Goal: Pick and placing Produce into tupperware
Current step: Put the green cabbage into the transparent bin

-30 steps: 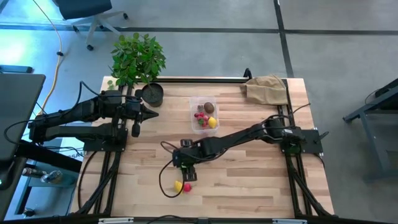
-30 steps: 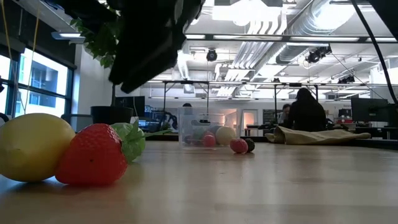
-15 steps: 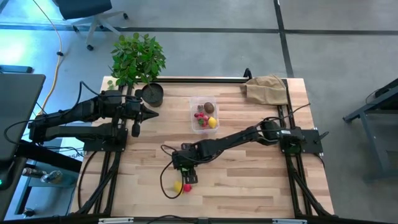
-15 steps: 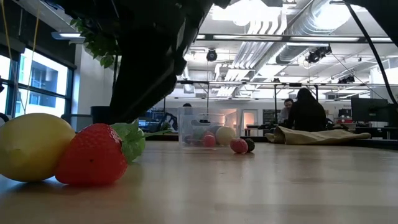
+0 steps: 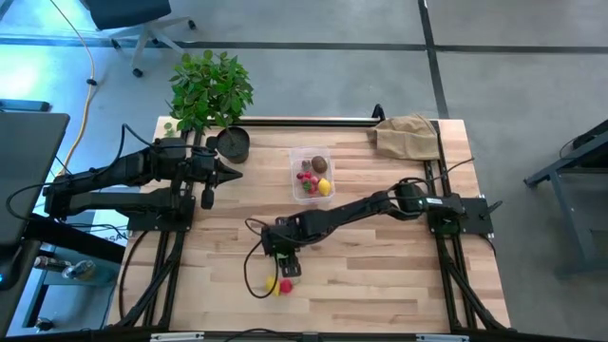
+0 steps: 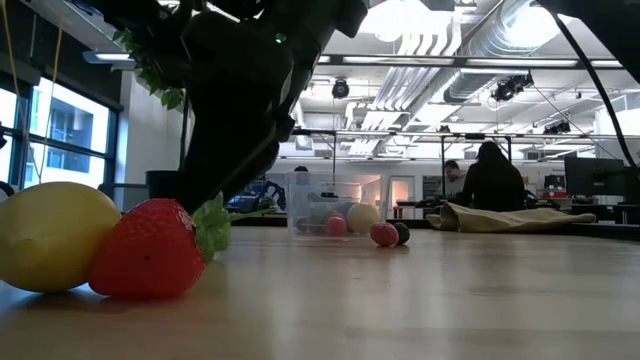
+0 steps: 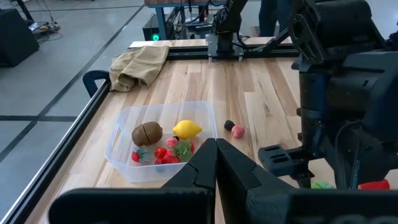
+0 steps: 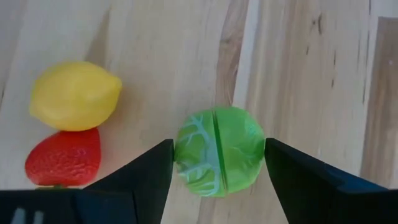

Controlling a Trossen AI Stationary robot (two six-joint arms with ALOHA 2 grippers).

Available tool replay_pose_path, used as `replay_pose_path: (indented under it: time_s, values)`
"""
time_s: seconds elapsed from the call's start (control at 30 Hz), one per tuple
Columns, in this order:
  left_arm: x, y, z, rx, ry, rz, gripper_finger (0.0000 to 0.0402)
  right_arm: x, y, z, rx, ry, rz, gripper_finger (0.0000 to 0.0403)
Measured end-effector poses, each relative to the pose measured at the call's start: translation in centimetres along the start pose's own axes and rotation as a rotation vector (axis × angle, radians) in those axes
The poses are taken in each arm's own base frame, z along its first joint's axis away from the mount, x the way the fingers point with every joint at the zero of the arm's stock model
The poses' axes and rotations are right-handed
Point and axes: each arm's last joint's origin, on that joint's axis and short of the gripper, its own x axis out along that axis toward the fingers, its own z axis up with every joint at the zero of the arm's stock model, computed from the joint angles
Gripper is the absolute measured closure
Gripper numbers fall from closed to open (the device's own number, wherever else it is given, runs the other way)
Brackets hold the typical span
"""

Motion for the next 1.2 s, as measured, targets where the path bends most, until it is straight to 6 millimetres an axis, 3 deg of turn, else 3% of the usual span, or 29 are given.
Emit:
replay_pose_path:
  time_s: [0.4, 0.7, 1.2]
  values:
    - [0.0, 0.0, 0.0, 0.000, 0.000, 0.000, 0.0401, 0.7, -0.4, 0.0, 0.001, -0.003, 0.080, 0.0157]
    - [0.0, 0.0, 0.0, 0.000, 0.000, 0.000, 0.0401, 1.0, -0.8, -0.2, -0.015, 0.001, 0.034, 0.0104]
    - [0.0, 0.0, 0.0, 0.000, 0.000, 0.000, 0.0401, 2.1, -0.6, -0.5, -0.053, 0.014, -0.020, 0.0100]
